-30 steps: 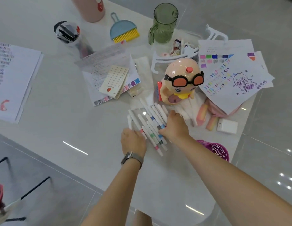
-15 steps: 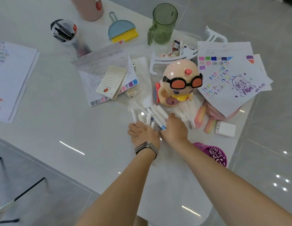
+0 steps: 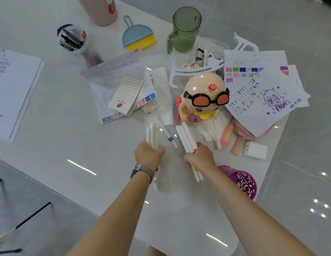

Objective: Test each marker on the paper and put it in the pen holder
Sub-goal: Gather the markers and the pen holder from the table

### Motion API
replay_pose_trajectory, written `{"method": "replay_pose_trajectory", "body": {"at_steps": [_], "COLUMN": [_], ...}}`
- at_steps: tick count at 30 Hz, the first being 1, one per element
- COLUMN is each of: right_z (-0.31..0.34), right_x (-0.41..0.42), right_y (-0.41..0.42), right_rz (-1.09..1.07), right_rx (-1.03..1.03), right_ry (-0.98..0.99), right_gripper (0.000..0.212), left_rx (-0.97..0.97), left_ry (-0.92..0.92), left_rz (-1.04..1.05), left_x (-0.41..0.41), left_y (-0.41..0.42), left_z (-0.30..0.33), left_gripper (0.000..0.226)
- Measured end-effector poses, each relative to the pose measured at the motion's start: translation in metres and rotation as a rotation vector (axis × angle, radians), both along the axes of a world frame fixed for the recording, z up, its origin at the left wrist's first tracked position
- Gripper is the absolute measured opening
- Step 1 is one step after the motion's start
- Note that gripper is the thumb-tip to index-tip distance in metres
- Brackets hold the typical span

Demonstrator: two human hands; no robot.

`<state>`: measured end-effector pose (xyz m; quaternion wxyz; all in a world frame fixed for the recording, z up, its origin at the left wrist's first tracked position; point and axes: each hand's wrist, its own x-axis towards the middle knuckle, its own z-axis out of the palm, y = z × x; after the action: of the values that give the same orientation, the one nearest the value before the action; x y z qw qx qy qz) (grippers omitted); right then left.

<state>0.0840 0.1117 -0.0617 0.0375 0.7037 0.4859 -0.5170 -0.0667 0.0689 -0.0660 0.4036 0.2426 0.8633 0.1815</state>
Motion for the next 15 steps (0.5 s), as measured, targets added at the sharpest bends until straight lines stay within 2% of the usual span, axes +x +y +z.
{"method": "replay_pose_trajectory", "body": {"at_steps": [2, 3, 6, 9, 12, 15], "right_z": [0.006, 0.008, 0.011, 0.002, -0.012, -0.031], "right_x": [0.003, 0.004, 0.0, -0.011, -0.02, -0.014], "right_y": [-0.011, -0.017, -0.034, -0.036, -0.03, -0.032], "right_rz": [-0.06, -0.094, -0.276, -0.464, -0.427, -0.427], "right_rx": [0.017, 0.077, 0.41, 0.658, 0.831, 0.778], "right_ry": [0.136, 0.208, 0.329, 0.277, 0.218, 0.242], "right_gripper": [0.022, 0.023, 0.033, 0.025, 0.047, 0.045], "left_rx": [0.186, 0.292, 0.682, 0.985, 1.163, 1.103], "left_ry": [-0.086, -0.067, 0.184, 0.306, 0.386, 0.27], "left_rz": [0.093, 0.115, 0.128, 0.058, -0.056, -0.012], "left_x": [-0.004, -0.004, 0.001, 0.01, 0.017, 0.023], "left_y": [-0.002, -0.002, 0.004, 0.01, 0.007, -0.011], "left_z": [0.009, 0.015, 0.037, 0.042, 0.019, -0.011], "left_gripper": [0.02, 0.026, 0.034, 0.012, 0.013, 0.04]}}
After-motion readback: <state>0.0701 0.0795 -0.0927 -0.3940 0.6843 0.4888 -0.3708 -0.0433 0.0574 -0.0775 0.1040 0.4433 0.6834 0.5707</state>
